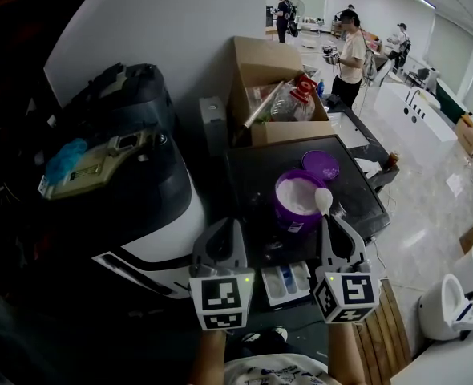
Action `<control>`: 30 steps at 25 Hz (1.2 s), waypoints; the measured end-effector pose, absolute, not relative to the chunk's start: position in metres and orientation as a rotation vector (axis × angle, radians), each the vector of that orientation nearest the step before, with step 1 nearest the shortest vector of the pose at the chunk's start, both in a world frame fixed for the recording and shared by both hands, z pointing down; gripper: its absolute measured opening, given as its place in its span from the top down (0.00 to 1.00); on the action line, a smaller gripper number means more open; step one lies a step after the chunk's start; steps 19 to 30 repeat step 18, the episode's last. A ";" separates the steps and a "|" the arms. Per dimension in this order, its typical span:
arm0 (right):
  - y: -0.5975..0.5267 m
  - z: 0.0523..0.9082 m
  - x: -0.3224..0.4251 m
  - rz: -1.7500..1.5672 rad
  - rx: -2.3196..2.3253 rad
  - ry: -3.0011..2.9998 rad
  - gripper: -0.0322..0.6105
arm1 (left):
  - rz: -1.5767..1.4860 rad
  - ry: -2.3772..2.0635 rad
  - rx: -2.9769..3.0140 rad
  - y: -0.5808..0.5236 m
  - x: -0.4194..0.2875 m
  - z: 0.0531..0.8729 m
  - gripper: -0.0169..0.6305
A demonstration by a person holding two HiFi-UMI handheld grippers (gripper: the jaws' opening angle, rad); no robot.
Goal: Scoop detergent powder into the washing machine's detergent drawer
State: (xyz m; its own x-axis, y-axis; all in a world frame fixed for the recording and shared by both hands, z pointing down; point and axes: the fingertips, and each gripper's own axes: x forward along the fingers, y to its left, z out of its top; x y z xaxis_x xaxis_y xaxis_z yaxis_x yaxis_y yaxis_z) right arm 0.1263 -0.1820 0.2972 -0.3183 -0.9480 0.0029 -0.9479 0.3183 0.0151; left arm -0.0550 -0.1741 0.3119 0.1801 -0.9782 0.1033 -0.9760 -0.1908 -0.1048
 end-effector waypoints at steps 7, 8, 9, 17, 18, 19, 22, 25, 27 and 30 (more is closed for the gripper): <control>-0.182 0.296 0.130 -0.023 1.838 -2.540 0.92 | -0.233 1.987 -2.405 -0.173 -0.052 0.313 0.97; -0.182 0.296 0.131 -0.020 1.840 -2.538 0.92 | -0.234 1.987 -2.405 -0.173 -0.052 0.313 0.97; -0.182 0.297 0.132 -0.016 1.843 -2.537 0.92 | -0.235 1.987 -2.405 -0.173 -0.052 0.313 0.97; -0.182 0.301 0.133 -0.001 1.842 -2.535 0.92 | -0.241 1.986 -2.406 -0.173 -0.053 0.315 0.97; -0.182 0.301 0.133 -0.003 1.840 -2.537 0.92 | -0.243 1.987 -2.406 -0.173 -0.053 0.316 0.97; -0.182 0.301 0.133 -0.003 1.840 -2.537 0.92 | -0.243 1.987 -2.406 -0.173 -0.053 0.316 0.97; -0.182 0.301 0.133 -0.003 1.840 -2.537 0.92 | -0.243 1.987 -2.406 -0.173 -0.053 0.316 0.97; -0.182 0.301 0.133 -0.003 1.840 -2.537 0.92 | -0.243 1.987 -2.406 -0.173 -0.053 0.316 0.97; -0.182 0.301 0.133 -0.003 1.840 -2.537 0.92 | -0.243 1.987 -2.406 -0.173 -0.053 0.316 0.97; -0.182 0.301 0.133 -0.003 1.840 -2.537 0.92 | -0.243 1.987 -2.406 -0.173 -0.053 0.316 0.97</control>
